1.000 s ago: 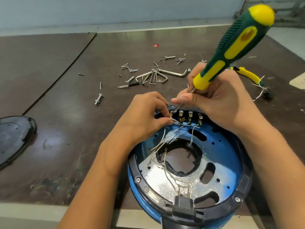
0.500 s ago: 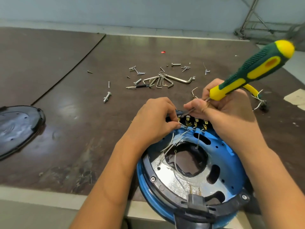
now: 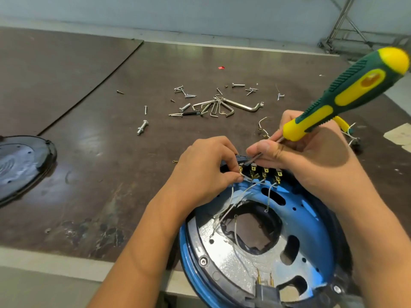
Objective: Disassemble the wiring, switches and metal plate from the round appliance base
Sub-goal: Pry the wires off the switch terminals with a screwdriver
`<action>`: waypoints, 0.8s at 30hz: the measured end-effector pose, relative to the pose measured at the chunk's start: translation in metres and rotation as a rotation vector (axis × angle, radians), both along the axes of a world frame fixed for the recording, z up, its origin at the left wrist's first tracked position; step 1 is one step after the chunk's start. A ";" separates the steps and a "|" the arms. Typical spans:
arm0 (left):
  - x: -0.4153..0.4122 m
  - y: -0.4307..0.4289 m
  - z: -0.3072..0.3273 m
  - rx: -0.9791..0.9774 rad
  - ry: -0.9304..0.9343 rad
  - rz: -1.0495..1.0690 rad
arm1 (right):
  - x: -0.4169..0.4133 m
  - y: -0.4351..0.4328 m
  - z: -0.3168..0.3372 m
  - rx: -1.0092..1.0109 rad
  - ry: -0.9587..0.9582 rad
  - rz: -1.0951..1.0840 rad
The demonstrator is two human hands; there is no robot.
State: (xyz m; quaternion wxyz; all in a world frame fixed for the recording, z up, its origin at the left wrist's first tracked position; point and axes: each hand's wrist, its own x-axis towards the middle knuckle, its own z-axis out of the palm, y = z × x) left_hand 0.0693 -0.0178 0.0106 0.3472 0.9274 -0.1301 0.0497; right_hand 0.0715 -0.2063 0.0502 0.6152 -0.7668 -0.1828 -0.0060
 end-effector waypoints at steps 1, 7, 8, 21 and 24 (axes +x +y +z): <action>0.000 0.000 0.000 -0.006 0.002 -0.002 | 0.000 0.000 -0.002 0.004 -0.025 -0.019; 0.003 0.002 -0.001 -0.024 0.015 -0.010 | 0.000 0.003 -0.008 0.002 -0.119 -0.050; 0.003 0.002 -0.001 -0.029 0.016 -0.011 | 0.000 0.004 -0.008 0.010 -0.106 -0.046; 0.006 0.002 -0.002 -0.030 0.018 -0.029 | 0.016 -0.012 -0.015 0.087 0.179 -0.030; 0.008 0.002 -0.001 -0.031 0.019 -0.040 | 0.017 -0.012 -0.022 0.012 0.140 -0.020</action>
